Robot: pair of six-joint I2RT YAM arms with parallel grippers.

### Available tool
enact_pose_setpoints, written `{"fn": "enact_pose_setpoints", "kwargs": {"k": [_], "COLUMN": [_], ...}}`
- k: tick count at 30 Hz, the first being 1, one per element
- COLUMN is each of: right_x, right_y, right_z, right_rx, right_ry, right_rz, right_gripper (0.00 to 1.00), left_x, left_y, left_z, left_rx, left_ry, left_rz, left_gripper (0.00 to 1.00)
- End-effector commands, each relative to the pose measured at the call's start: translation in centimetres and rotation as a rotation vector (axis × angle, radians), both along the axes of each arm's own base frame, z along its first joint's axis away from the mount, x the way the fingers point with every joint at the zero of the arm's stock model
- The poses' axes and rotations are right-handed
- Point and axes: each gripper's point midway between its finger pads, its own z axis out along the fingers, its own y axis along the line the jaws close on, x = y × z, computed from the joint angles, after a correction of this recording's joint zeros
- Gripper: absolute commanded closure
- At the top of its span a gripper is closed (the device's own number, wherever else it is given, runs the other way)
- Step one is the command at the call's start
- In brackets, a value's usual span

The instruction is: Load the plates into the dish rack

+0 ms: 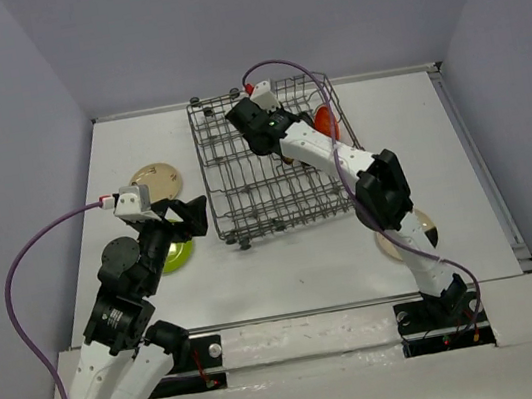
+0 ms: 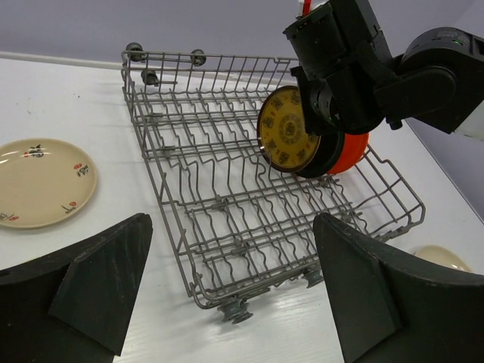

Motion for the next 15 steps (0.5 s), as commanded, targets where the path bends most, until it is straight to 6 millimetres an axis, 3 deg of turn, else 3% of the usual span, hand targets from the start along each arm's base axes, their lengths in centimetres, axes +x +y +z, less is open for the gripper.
{"fn": "enact_pose_setpoints", "kwargs": {"k": [1, 6, 15], "right_x": [0.5, 0.3, -0.9], "right_y": [0.2, -0.2, 0.6], "right_z": [-1.4, -1.2, -0.7], "right_rx": [-0.041, -0.066, -0.002], "right_ry": [0.034, 0.032, 0.024], "right_rz": [0.011, 0.004, 0.02], "right_gripper": [0.93, 0.89, 0.69], "left_x": [0.0, 0.0, 0.4], "left_y": [0.0, -0.2, -0.5], "left_z": [2.2, 2.1, 1.7], "left_rx": [-0.035, -0.036, -0.031], "left_ry": [-0.058, -0.053, -0.038], "left_rz": [0.004, -0.003, -0.009], "left_gripper": [0.01, 0.01, 0.01]}}
